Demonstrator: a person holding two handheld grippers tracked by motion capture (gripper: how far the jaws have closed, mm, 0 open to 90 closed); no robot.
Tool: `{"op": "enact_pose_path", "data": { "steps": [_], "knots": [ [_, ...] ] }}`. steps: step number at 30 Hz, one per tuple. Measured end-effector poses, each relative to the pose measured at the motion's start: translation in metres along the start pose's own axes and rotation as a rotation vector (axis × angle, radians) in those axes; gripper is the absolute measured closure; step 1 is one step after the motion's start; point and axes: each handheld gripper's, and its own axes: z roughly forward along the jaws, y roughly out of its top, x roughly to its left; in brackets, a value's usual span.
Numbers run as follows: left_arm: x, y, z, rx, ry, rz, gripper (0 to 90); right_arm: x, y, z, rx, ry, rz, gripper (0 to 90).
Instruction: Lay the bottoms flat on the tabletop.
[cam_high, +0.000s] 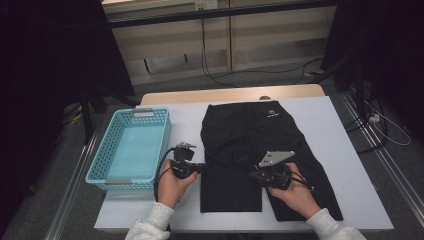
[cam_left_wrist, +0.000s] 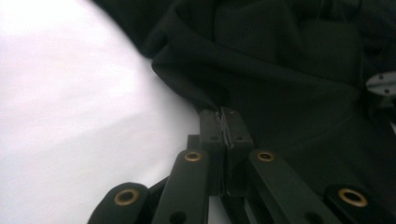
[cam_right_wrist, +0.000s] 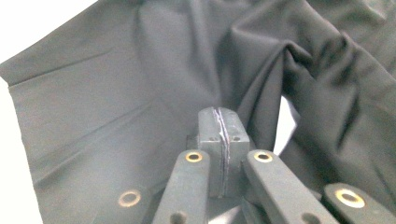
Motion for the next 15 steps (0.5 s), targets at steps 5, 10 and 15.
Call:
{"op": "enact_pose_path", "data": {
  "steps": [5,10,15],
  "knots": [
    [0.007,-0.001,-0.011,0.007,0.023,-0.012,88.7,0.012,0.007,0.004,-0.029,0.044,-0.004,90.0],
    [0.008,-0.002,-0.013,0.008,0.029,-0.009,88.7,0.017,0.004,0.009,0.015,0.064,-0.022,90.0],
    [0.000,-0.004,-0.002,0.019,0.026,0.024,85.1,0.011,-0.003,0.000,0.005,0.040,-0.013,90.0]
  ]
}}
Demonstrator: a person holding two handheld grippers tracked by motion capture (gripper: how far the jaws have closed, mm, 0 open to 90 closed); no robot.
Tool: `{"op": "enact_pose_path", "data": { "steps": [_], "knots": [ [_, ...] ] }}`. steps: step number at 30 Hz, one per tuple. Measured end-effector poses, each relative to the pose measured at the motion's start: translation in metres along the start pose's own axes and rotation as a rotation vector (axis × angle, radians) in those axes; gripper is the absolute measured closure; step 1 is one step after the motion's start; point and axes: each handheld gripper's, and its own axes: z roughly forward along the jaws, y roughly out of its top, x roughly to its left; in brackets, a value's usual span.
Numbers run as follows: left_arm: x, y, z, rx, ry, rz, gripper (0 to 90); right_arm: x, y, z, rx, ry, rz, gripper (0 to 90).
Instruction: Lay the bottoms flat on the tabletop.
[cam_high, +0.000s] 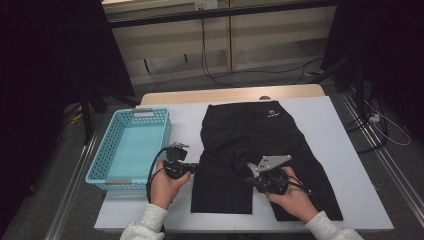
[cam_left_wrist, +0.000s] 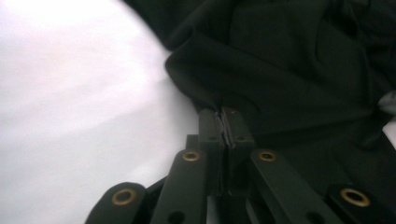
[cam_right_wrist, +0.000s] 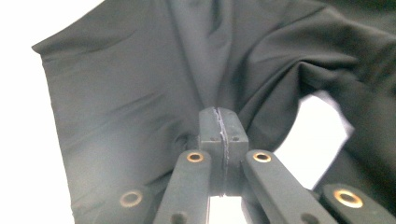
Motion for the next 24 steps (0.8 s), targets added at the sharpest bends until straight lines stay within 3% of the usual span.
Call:
{"op": "enact_pose_path", "data": {
  "steps": [3,4,7,11,17,24],
  "knots": [
    [-0.002,-0.001,0.006,0.007,0.000,0.019,74.8,-0.006,-0.003,-0.003,0.003,-0.013,0.017,90.0],
    [-0.002,0.000,0.006,-0.009,0.007,0.019,68.3,-0.006,-0.003,-0.003,0.003,-0.019,0.022,90.0],
    [-0.002,0.000,0.004,-0.030,0.018,0.029,61.1,-0.008,-0.003,-0.006,-0.012,-0.032,0.025,90.0],
    [0.002,-0.002,0.008,-0.036,0.032,0.014,49.0,-0.014,-0.003,-0.009,-0.011,-0.059,0.041,90.0],
    [0.003,-0.004,0.012,-0.026,0.038,0.027,44.9,-0.015,-0.008,-0.002,0.042,-0.058,0.036,89.8],
    [0.005,-0.004,0.013,-0.028,0.051,0.034,48.2,-0.015,-0.008,-0.002,0.043,-0.064,0.016,86.9]
  ]
}}
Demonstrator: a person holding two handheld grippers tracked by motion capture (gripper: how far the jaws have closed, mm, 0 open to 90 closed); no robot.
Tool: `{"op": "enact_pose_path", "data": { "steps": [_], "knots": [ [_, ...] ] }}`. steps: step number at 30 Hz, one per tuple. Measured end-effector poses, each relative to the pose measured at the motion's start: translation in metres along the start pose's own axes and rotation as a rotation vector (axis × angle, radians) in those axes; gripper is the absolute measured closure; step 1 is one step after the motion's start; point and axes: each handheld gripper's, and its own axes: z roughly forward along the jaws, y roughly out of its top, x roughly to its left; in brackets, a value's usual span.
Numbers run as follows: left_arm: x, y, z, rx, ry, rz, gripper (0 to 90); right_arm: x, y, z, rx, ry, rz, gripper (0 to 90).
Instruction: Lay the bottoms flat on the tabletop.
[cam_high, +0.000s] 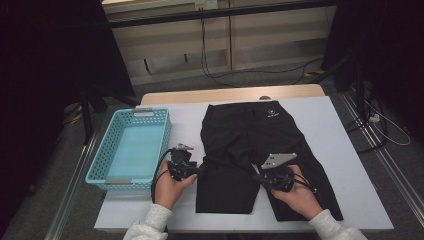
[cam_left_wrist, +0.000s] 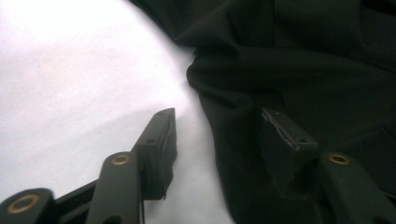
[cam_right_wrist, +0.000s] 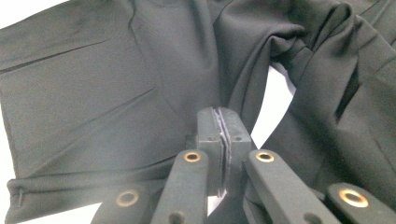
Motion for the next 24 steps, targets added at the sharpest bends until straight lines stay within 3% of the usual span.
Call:
{"op": "enact_pose_path", "data": {
  "steps": [5,11,13,18,24],
  "knots": [
    [-0.002,0.000,0.002,0.001,0.002,0.016,56.2,0.003,0.002,0.001,-0.011,0.006,-0.002,77.3],
    [-0.003,0.000,0.002,0.011,0.003,0.009,64.9,0.008,0.013,-0.004,-0.084,-0.022,-0.021,66.9],
    [-0.005,0.001,0.002,0.014,0.009,0.016,66.9,0.007,0.016,-0.005,-0.109,-0.050,-0.034,66.6],
    [-0.007,0.001,0.004,0.025,0.012,0.039,73.6,0.001,0.022,-0.004,-0.129,-0.116,-0.007,64.6],
    [-0.005,0.001,0.004,0.023,0.004,0.032,77.6,-0.007,0.022,0.002,-0.113,-0.118,0.026,68.2]
  ]
}}
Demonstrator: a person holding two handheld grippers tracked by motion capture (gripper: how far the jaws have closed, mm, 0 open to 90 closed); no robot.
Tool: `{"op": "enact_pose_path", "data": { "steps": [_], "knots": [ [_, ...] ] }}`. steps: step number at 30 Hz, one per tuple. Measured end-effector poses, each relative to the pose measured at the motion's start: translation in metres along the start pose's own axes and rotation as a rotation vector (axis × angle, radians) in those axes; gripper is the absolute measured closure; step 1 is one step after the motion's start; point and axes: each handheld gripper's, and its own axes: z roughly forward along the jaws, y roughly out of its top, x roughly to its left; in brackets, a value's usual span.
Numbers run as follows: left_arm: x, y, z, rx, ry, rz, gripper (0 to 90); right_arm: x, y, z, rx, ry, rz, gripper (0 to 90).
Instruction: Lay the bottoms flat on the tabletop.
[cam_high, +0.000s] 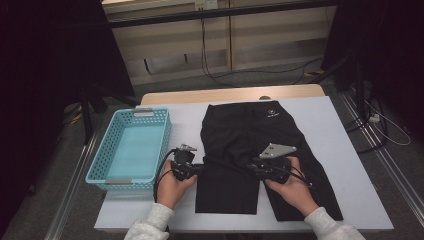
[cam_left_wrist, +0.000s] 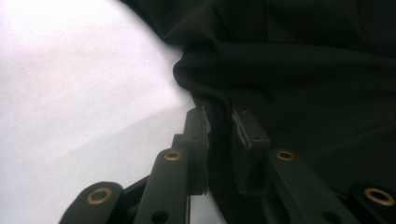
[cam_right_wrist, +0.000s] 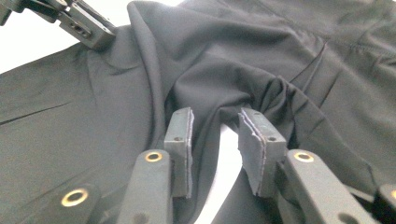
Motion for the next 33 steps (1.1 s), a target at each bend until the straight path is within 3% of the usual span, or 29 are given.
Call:
{"op": "enact_pose_path", "data": {
  "steps": [4,9,17,23,28,33],
  "knots": [
    [0.000,0.000,0.000,0.001,-0.003,-0.006,80.8,-0.002,-0.001,0.004,0.001,0.022,0.027,79.4],
    [-0.002,0.001,0.001,0.011,-0.020,-0.015,86.1,-0.002,-0.001,0.007,0.014,0.046,0.023,88.2],
    [-0.005,0.001,-0.003,0.045,-0.038,-0.014,88.7,-0.003,-0.002,0.007,0.026,0.043,0.026,89.2],
    [0.000,0.004,-0.026,0.021,-0.020,-0.037,88.9,-0.004,-0.006,0.004,0.029,0.052,0.043,89.3],
    [0.006,0.004,-0.042,0.009,-0.010,-0.053,88.9,0.003,-0.006,0.003,0.024,0.103,0.039,89.2],
    [0.009,0.002,-0.043,0.023,0.002,-0.051,88.8,0.015,-0.009,0.007,0.057,0.151,0.043,89.3]
  ]
}}
